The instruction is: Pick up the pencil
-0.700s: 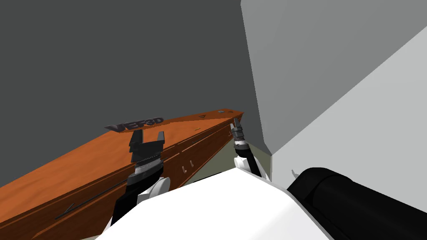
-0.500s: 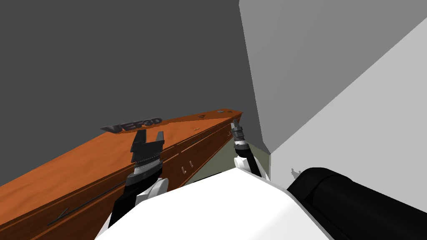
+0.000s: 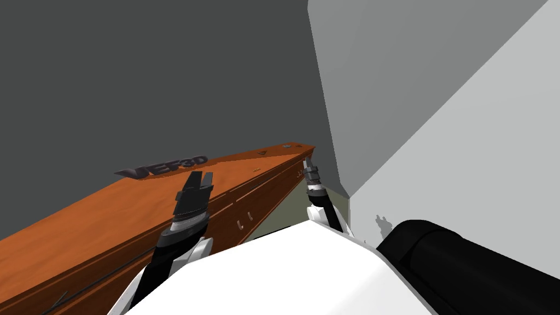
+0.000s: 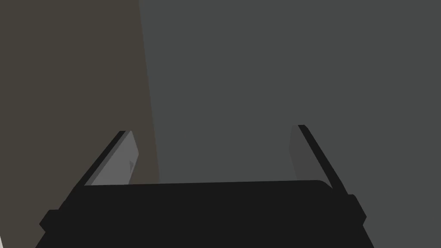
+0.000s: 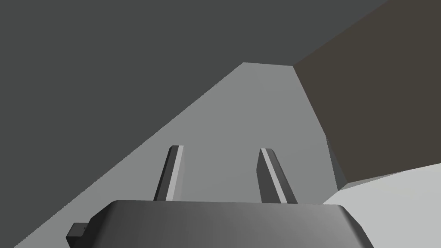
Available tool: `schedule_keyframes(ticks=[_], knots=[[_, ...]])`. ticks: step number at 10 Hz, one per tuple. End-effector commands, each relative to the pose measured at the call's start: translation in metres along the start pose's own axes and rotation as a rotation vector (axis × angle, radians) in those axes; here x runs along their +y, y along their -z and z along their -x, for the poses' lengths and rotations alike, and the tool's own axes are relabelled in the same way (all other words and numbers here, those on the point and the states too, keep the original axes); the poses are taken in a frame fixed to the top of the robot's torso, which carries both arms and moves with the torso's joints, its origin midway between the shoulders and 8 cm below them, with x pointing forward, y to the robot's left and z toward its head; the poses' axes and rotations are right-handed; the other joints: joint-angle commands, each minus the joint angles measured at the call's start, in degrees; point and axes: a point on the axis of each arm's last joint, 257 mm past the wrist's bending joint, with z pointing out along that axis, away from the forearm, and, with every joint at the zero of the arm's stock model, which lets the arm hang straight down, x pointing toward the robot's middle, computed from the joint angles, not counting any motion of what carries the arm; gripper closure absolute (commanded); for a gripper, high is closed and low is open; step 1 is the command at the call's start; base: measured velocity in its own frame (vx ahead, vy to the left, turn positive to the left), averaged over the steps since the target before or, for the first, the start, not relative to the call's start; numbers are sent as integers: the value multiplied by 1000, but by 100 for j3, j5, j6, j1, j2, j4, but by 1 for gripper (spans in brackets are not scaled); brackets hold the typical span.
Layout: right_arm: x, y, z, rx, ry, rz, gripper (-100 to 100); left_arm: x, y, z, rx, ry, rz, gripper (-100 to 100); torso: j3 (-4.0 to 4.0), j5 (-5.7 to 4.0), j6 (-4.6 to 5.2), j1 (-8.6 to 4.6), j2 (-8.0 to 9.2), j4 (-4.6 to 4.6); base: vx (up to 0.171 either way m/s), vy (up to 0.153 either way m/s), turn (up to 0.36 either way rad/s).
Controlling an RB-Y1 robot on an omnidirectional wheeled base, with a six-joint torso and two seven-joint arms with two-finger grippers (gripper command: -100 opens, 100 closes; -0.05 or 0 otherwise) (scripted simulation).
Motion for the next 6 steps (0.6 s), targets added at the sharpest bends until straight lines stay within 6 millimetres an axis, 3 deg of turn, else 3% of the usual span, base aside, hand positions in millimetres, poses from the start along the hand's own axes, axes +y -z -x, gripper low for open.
schedule_keyframes(ticks=[1,6], knots=[[0,0,0,0,0,0,0,-3,2,-5,49,-103,-32,-100,0,0,0,0,0,0,-5,15,-87],[0,0,0,0,0,0,0,-9,8,-20,188,-383,-144,-100,-1,-1,0,-5,-2,0,-3,15,-95]])
